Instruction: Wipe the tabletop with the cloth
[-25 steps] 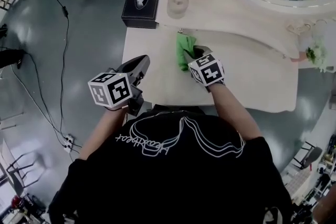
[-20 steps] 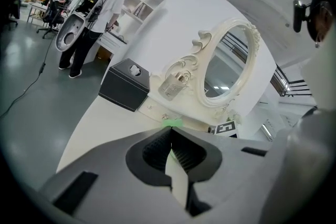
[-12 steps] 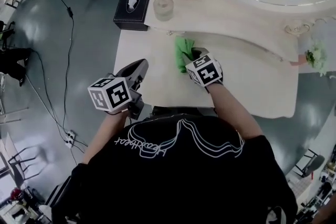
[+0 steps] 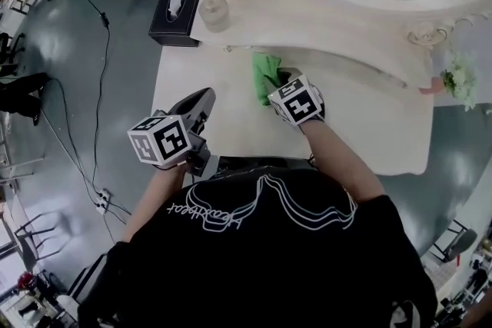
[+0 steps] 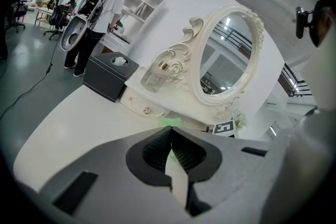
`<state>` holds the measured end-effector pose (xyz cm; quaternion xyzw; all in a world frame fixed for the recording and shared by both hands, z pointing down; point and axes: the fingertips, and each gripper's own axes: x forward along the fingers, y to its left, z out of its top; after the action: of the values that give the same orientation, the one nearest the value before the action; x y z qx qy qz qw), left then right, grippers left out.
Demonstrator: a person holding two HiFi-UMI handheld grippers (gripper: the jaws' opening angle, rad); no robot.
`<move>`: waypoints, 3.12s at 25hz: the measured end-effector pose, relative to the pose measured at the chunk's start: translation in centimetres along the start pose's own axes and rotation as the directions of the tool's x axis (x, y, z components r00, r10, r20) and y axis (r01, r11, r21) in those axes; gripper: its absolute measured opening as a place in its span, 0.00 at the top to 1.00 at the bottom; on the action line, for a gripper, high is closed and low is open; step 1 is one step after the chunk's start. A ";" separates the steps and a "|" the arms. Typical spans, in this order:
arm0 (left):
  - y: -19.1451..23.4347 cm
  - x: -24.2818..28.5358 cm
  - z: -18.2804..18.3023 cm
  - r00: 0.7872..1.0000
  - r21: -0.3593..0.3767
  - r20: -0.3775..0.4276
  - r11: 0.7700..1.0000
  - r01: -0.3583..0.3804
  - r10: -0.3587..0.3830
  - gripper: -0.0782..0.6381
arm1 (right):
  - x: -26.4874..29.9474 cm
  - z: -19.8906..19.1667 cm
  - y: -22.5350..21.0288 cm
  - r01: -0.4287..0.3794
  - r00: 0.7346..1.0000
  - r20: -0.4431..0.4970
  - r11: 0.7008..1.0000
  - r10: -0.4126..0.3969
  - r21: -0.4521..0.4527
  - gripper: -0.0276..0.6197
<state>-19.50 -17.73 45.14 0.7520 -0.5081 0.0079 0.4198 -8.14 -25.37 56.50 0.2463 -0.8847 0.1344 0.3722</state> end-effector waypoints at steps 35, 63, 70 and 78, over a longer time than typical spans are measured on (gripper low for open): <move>-7.4 4.4 -4.3 0.999 0.010 0.007 0.999 0.045 -0.045 0.89 | -7.2 -6.7 -7.4 0.093 0.996 -0.007 0.995 -0.093 0.020 0.87; -4.1 5.9 -4.6 0.989 0.144 -0.137 0.986 0.079 -0.059 0.88 | -11.0 -10.8 -11.4 0.320 0.944 -0.111 0.943 -0.310 0.092 0.87; -6.7 7.1 -5.1 0.987 0.142 -0.143 0.986 0.089 -0.068 0.89 | -12.4 -12.1 -12.9 0.307 0.950 -0.097 0.945 -0.297 0.116 0.87; -9.6 8.4 -5.9 0.987 0.153 -0.146 0.984 0.096 -0.073 0.88 | -13.7 -13.3 -14.1 0.296 0.955 -0.074 0.947 -0.289 0.124 0.87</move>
<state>-5.63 -19.04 46.66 0.8017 -0.4426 0.0834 0.3930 15.51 -27.01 56.48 0.3952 -0.8169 0.1434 0.3947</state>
